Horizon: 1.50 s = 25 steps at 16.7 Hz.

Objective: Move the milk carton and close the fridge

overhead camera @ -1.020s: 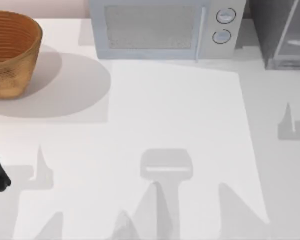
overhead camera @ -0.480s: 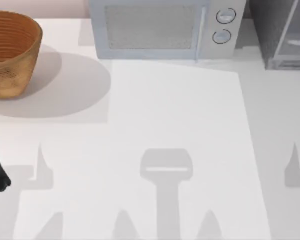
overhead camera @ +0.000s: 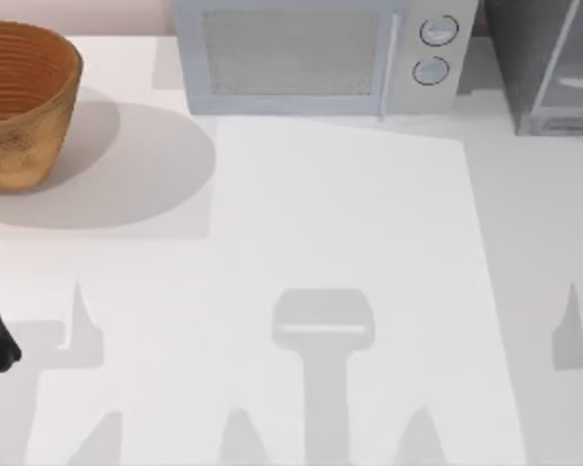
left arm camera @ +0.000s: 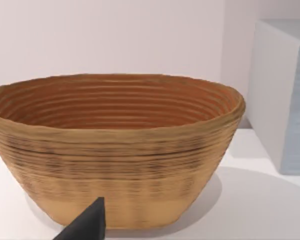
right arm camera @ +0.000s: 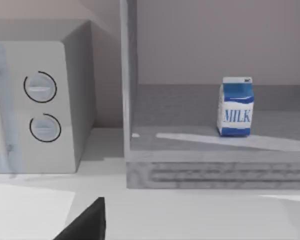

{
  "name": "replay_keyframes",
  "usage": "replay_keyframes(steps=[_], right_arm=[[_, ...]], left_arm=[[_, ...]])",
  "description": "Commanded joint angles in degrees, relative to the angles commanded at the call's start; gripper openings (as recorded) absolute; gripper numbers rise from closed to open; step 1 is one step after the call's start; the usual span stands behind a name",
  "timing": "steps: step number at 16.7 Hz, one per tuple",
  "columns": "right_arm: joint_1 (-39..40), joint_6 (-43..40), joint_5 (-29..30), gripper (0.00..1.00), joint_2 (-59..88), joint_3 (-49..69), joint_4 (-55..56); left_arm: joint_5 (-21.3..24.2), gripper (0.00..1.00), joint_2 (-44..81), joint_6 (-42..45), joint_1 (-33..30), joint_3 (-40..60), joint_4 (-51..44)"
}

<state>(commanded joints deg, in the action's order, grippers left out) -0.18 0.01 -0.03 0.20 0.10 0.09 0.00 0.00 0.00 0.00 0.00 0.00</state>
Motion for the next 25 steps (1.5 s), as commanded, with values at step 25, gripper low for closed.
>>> replay_keyframes(steps=[25], right_arm=[[0.1, -1.3, 0.5, 1.00, -40.4, 33.1, -74.7]], left_arm=[[0.0, 1.00, 0.0, 0.0, 0.0, 0.0, 0.0]])
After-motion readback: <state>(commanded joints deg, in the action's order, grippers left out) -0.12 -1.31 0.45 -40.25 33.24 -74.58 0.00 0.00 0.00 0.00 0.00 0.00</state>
